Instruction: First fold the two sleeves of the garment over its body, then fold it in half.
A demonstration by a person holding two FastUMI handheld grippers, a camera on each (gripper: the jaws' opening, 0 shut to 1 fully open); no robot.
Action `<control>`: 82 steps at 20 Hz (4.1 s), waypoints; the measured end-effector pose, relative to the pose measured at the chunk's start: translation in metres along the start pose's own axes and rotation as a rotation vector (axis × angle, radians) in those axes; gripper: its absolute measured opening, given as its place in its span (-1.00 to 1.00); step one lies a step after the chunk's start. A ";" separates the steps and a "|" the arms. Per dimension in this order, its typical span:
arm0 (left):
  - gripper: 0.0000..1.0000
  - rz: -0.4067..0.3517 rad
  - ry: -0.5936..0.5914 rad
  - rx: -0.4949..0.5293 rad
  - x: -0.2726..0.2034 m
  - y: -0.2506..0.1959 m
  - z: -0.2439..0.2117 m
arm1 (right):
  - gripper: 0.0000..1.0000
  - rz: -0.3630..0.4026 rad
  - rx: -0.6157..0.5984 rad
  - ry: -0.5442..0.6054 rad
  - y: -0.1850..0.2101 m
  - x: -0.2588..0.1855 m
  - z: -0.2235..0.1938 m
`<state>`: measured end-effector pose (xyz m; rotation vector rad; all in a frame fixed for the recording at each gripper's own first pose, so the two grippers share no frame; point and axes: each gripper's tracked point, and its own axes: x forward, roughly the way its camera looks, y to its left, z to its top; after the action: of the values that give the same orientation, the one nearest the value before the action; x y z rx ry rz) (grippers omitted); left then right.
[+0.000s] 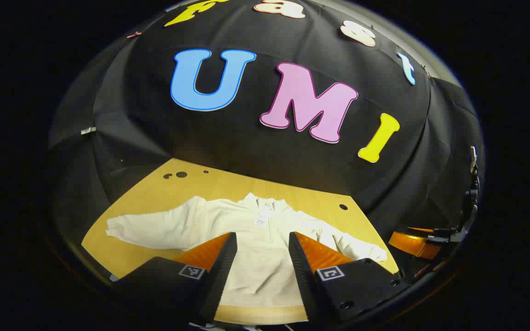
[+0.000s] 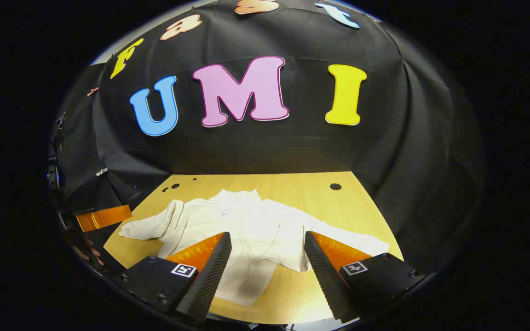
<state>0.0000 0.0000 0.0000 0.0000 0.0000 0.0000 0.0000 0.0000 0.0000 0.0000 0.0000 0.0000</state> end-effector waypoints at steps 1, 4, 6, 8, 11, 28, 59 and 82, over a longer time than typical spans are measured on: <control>0.37 0.016 0.015 -0.025 0.001 0.003 -0.001 | 0.91 0.002 0.003 0.017 0.000 0.002 -0.005; 0.35 0.012 -0.007 -0.010 -0.001 0.002 0.003 | 0.80 0.019 -0.014 0.012 -0.003 0.000 -0.003; 0.35 0.004 -0.028 0.015 -0.002 0.000 0.009 | 0.82 0.039 -0.006 -0.026 0.000 -0.002 0.005; 0.35 -0.002 -0.034 0.028 -0.001 -0.003 0.010 | 0.84 0.035 -0.008 -0.018 -0.003 -0.002 0.003; 0.36 -0.017 -0.033 0.043 -0.002 -0.008 0.009 | 0.88 0.041 -0.001 -0.010 -0.002 0.000 0.003; 0.60 -0.085 0.002 0.000 -0.007 -0.030 -0.014 | 0.95 -0.300 0.175 0.160 -0.213 0.031 -0.078; 0.60 0.111 0.096 -0.044 0.005 -0.038 -0.052 | 0.21 -0.386 0.254 0.469 -0.322 0.143 -0.198; 0.55 -0.017 0.114 0.002 0.012 0.051 -0.022 | -0.70 -0.362 0.312 0.239 -0.209 0.055 -0.133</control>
<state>0.0122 0.0508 -0.0216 0.0024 0.1139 -0.0166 0.0547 -0.2094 -0.1334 0.3120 0.2394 -0.3616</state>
